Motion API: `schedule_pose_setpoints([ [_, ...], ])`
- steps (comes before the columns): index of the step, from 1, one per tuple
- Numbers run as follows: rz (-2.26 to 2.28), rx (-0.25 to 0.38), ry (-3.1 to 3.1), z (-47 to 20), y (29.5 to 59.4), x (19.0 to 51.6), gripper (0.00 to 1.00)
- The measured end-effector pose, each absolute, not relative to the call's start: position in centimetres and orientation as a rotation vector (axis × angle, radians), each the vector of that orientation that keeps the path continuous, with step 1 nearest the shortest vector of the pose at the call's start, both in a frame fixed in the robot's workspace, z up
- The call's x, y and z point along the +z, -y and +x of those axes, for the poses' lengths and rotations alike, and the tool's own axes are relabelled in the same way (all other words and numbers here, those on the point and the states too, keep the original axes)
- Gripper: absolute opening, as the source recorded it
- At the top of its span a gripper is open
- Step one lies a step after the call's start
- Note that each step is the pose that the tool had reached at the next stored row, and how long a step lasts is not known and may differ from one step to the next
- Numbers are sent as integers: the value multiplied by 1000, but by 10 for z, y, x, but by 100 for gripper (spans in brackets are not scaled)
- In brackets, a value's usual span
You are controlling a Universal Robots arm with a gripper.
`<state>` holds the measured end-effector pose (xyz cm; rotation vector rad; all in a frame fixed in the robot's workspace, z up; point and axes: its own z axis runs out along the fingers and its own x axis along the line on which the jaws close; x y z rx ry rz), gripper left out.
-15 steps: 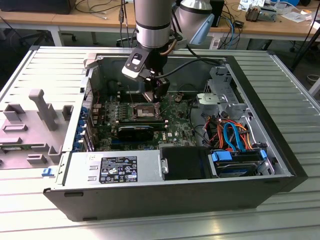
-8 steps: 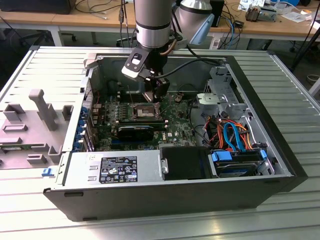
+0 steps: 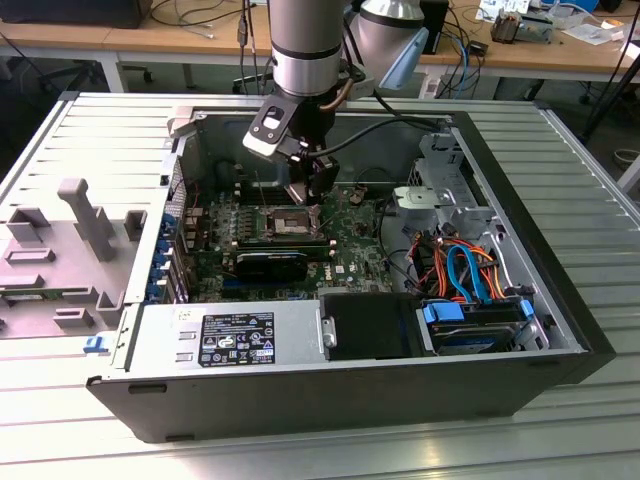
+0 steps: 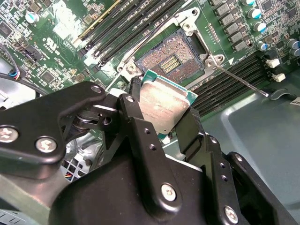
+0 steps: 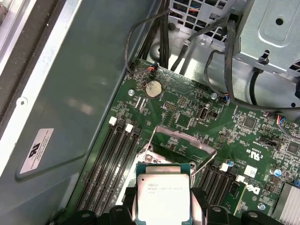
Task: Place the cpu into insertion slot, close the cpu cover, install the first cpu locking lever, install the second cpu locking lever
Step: 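Place the cpu into insertion slot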
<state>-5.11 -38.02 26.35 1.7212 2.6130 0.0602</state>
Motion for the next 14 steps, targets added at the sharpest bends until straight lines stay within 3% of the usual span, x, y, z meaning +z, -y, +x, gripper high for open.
schedule_pose_setpoints([
  [14,1744,60,-2597,-51,380,263,54],
])
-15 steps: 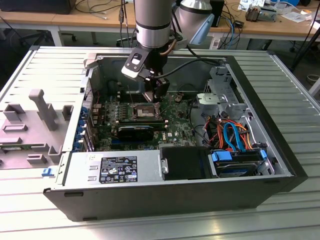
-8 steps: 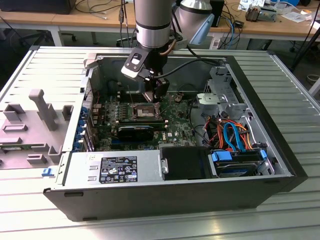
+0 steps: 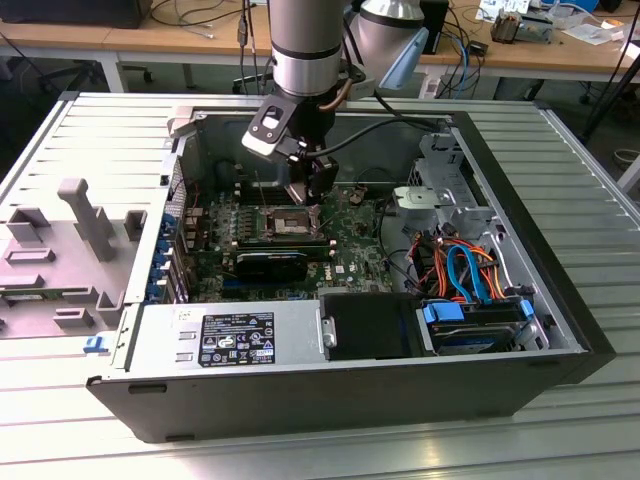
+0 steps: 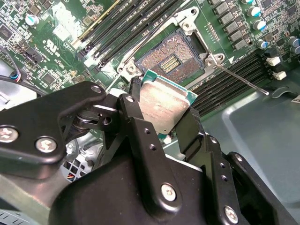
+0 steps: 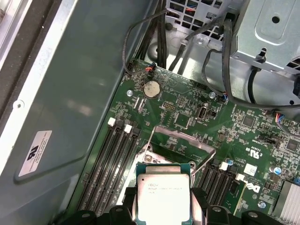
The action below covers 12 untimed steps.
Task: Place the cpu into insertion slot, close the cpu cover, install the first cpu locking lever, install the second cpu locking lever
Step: 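Place the cpu into insertion slot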
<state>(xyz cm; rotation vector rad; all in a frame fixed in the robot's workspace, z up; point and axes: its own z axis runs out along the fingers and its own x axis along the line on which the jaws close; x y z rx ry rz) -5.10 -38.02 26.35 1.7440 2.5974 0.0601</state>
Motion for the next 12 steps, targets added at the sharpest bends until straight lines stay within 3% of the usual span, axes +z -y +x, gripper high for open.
schedule_pose_setpoints([
  [12,1765,60,-2583,-51,380,263,54],
])
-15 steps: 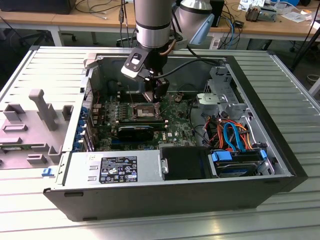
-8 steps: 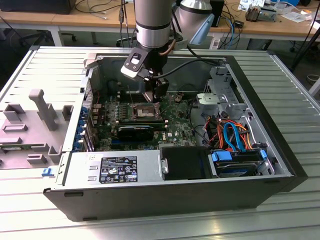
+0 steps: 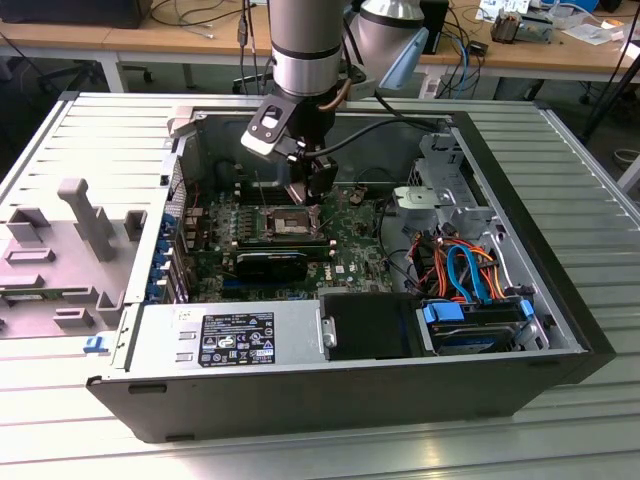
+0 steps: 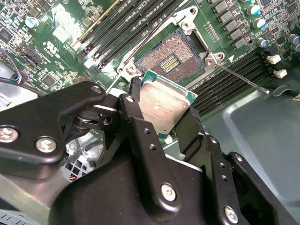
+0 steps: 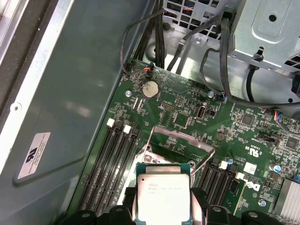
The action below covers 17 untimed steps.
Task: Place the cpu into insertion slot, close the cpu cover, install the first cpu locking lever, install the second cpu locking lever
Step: 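Place the cpu into insertion slot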
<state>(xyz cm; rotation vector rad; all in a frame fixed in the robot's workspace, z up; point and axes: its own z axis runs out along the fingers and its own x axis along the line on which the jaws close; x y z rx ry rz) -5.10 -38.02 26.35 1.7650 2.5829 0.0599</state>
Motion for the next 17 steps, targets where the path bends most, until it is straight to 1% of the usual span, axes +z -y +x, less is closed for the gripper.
schedule_pose_setpoints([
  [17,1786,60,-2568,-51,380,263,54],
])
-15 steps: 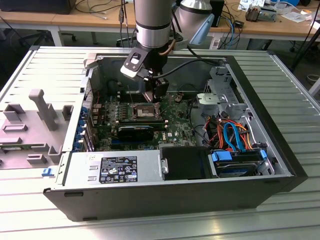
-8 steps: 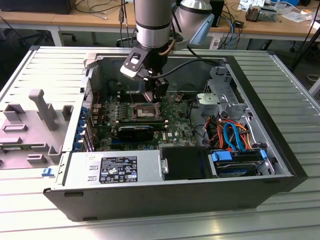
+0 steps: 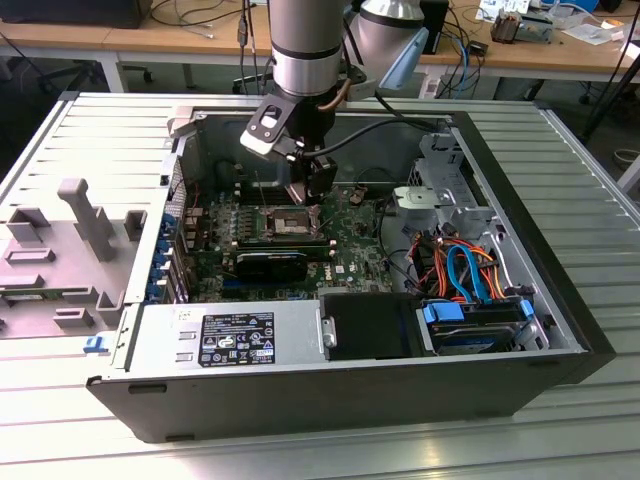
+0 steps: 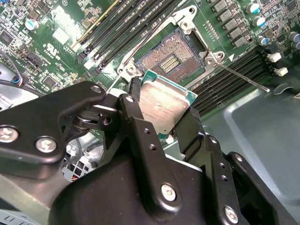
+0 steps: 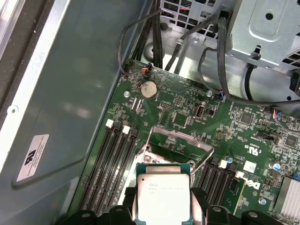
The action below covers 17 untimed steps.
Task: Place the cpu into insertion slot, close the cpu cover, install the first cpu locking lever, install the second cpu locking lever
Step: 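Place the cpu into insertion slot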
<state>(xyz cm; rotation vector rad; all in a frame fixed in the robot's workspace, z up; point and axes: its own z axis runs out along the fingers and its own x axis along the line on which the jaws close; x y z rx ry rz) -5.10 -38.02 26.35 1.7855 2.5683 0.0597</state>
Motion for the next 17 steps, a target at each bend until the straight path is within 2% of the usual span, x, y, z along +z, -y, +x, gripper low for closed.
schedule_pose_setpoints([
  [17,1803,60,-2556,-51,380,263,54],
])
